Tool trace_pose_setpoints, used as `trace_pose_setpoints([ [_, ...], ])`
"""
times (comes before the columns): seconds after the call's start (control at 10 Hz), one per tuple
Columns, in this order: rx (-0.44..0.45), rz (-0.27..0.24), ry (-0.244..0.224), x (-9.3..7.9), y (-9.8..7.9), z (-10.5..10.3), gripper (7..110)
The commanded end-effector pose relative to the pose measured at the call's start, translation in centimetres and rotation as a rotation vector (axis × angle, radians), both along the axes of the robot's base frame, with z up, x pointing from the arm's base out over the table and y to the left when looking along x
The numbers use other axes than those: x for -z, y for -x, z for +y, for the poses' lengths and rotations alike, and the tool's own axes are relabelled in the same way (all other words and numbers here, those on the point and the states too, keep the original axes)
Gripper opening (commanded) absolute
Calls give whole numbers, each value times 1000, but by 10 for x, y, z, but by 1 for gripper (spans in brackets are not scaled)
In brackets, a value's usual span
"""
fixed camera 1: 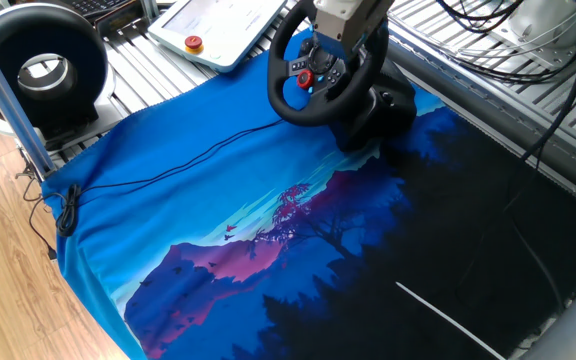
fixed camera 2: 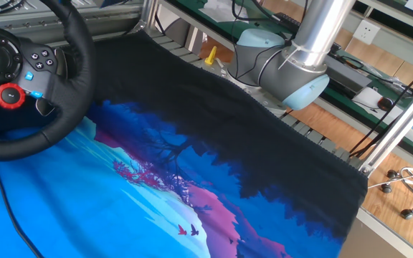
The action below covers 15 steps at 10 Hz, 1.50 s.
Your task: Rotate the steering wheel 90 degrees clockwise
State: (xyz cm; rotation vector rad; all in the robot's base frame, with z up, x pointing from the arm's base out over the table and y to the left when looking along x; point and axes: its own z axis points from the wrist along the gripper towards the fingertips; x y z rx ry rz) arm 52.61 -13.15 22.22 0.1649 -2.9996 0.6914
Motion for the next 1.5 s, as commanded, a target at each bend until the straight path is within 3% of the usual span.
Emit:
trace_pose_setpoints([
  [0.0,15,-15,-35,7,-3,9,7],
  [0.3,36,-7,-45,10,-2,19,7],
  [0.5,37,-17,-109,30,-3,24,7],
  [0.7,25,1,-56,17,-2,18,7],
  [0.9,45,12,-77,16,2,28,7],
  [1.1,48,10,-118,24,3,31,7],
  [1.2,68,6,-160,30,3,40,7],
  [1.4,77,7,-184,36,4,45,7],
])
